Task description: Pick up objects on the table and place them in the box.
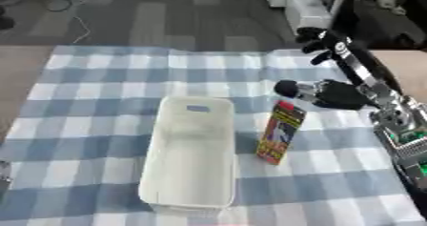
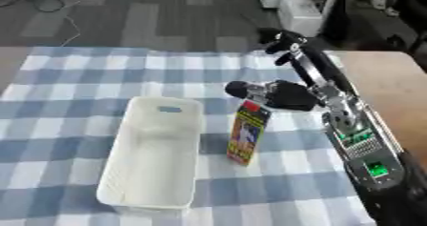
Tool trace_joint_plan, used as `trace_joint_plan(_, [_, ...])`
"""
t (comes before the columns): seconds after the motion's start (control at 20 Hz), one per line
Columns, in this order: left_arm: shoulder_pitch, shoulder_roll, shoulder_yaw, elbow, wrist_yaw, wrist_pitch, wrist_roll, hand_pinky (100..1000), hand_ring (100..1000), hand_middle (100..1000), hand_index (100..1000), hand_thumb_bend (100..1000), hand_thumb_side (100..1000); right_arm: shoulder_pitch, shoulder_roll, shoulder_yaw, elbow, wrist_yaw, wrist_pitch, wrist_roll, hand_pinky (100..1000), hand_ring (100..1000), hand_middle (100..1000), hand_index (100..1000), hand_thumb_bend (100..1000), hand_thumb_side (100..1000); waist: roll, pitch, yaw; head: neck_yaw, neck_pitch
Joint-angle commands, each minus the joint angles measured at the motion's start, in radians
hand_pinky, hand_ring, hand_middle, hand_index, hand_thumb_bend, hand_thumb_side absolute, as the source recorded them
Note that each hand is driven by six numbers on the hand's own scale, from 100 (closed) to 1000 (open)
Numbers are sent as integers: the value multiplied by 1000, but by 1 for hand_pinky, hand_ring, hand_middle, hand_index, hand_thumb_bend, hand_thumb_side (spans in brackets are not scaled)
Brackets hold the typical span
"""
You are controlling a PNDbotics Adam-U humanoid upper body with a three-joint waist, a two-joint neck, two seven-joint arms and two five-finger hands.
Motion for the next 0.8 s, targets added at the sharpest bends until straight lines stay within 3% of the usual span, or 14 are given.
trace_joint_plan(0.05, [-3, 27, 5, -17, 0, 0, -1, 621, 671, 747, 795, 590, 858, 4, -27, -13, -26, -11, 0, 9, 711, 791, 811, 924, 952, 675, 0, -23, -3, -3, -7])
trace_joint_plan(0.8, [0, 32, 4, -17, -1, 1, -3, 622, 672, 748, 795, 589, 858, 40, -44, -3, -36, -31, -6, 45, 714, 791, 812, 927, 936, 693, -5, -26, -5, 6, -7])
